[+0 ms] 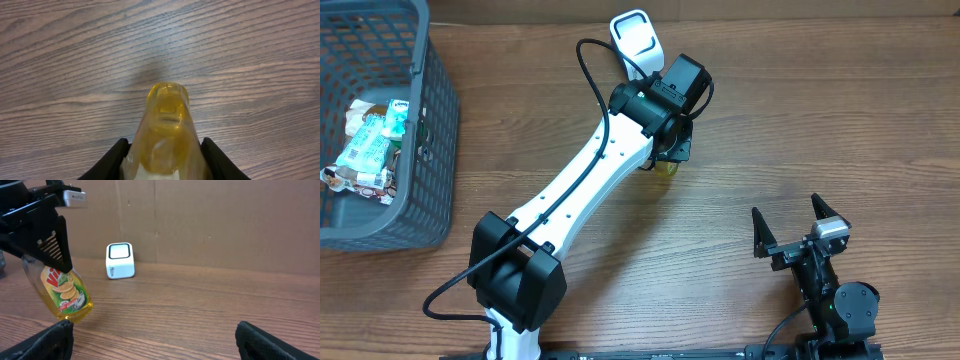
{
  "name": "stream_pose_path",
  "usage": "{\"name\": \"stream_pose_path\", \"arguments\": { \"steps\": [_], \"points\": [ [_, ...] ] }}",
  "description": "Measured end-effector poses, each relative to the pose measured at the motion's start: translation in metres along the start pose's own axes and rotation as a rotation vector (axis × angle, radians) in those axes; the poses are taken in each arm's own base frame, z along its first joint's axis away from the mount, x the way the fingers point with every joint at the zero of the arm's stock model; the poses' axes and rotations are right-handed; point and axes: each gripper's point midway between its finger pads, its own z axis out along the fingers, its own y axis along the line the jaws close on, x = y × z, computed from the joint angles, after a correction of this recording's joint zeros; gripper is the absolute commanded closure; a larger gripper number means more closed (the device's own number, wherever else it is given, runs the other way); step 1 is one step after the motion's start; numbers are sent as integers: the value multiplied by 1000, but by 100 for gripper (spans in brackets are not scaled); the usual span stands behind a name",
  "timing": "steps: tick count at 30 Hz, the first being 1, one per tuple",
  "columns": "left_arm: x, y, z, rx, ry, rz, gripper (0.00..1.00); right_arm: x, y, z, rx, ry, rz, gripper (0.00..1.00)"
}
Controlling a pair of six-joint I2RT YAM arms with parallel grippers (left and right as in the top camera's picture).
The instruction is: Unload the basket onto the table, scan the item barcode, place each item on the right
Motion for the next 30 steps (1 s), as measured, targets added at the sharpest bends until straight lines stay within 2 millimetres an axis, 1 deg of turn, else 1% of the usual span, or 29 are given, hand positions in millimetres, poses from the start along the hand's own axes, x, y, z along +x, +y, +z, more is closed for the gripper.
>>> {"name": "stream_pose_path", "arguments": {
  "steps": [12,20,25,30],
  "points": [
    [0,0,0,0,0,0,96,0,0,0,-1,0,0,0],
    [-6,-4,0,15,-26,-6,96,0,0,0,-1,0,0,0],
    [-4,-9,0,19,-25,-1,96,0,0,0,0,0,0,0],
    [0,-14,-1,22,-21,-50,96,0,0,0,0,0,0,0]
  ]
}}
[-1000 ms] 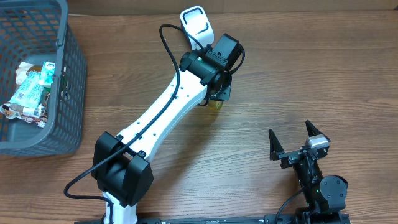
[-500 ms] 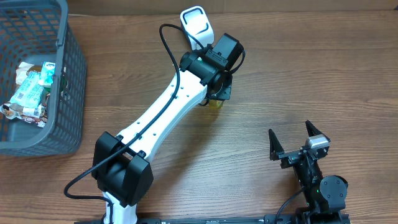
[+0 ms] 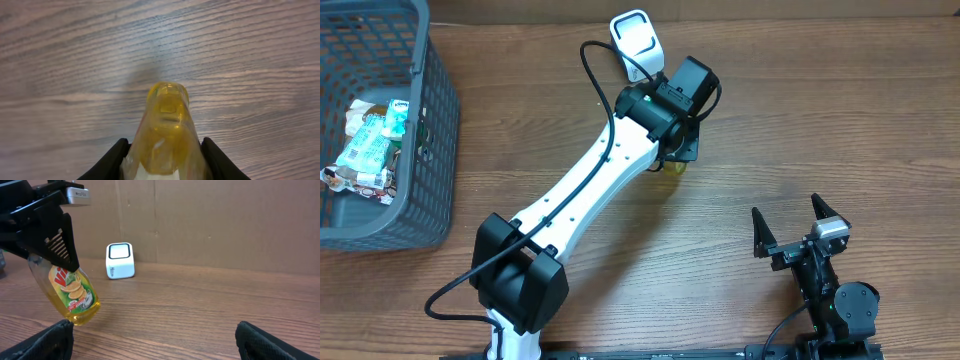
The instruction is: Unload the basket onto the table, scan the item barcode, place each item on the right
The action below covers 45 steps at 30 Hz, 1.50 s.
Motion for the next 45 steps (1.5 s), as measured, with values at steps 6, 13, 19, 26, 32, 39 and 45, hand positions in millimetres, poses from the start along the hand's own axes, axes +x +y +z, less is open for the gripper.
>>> {"name": "stream_pose_path", "arguments": {
  "steps": [6,13,19,26,32,39,45],
  "points": [
    [6,6,0,-39,15,-97,96,0,0,0,0,0,0,0],
    [12,-2,1,-48,3,-105,96,0,0,0,0,0,0,0],
    [22,-4,8,-58,19,-103,96,0,0,0,0,0,0,0],
    [29,-3,10,-71,37,-94,96,0,0,0,0,0,0,0],
    [31,-3,11,-76,44,-90,96,0,0,0,0,0,0,0],
    [41,0,21,-89,63,-83,95,0,0,0,0,0,0,0],
    [43,2,24,-94,69,-82,94,0,0,0,0,0,0,0]
  ]
}}
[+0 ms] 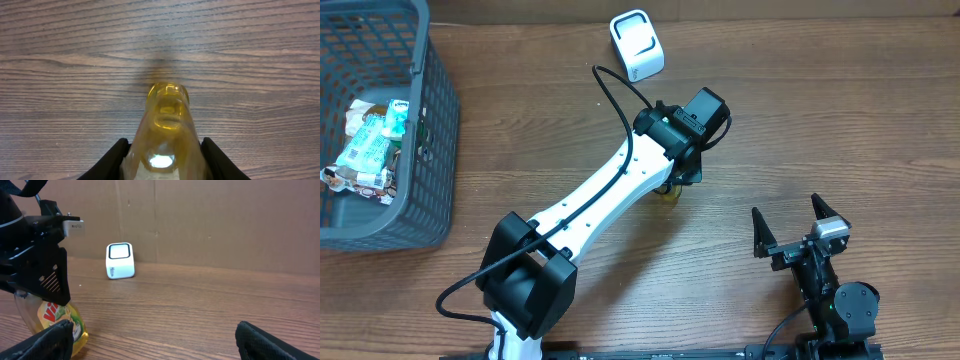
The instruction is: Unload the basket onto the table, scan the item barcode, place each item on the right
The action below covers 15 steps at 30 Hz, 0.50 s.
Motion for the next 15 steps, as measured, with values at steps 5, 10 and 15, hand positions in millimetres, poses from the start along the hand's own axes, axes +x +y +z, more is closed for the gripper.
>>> {"name": "stream_pose_path", "arguments": {
  "steps": [5,10,15],
  "points": [
    [0,0,0,1,-1,0,93,0,0,0,-1,0,1,0],
    [0,0,0,1,-1,0,92,0,0,0,0,0,0,0],
    [0,0,0,1,-1,0,90,0,0,0,0,1,0,0]
  ]
}}
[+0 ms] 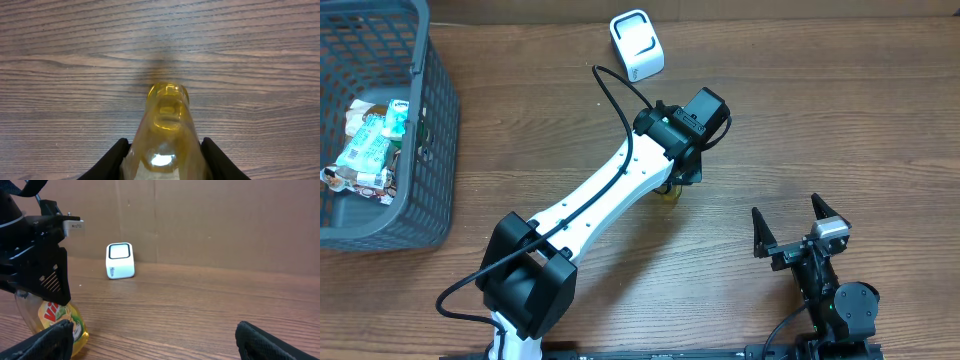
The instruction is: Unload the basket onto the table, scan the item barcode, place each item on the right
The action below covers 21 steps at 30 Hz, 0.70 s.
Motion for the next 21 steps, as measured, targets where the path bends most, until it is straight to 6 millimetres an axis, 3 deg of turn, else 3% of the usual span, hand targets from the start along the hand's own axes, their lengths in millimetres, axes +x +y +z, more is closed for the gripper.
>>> {"name": "stream_pose_path", "arguments": {
  "steps": [10,16,17,19,21],
  "points": [
    [2,1,2,-4,5,2,88,0,0,0,0,-1,0,0],
    [13,5,14,-22,27,12,86,0,0,0,0,-1,0,0],
    [13,5,16,-22,27,12,82,0,0,0,-1,-1,0,0],
    [15,6,19,-23,28,12,64,0,0,0,0,-1,0,0],
    [15,5,20,-23,27,12,53,0,0,0,0,-1,-1,0]
  ]
}}
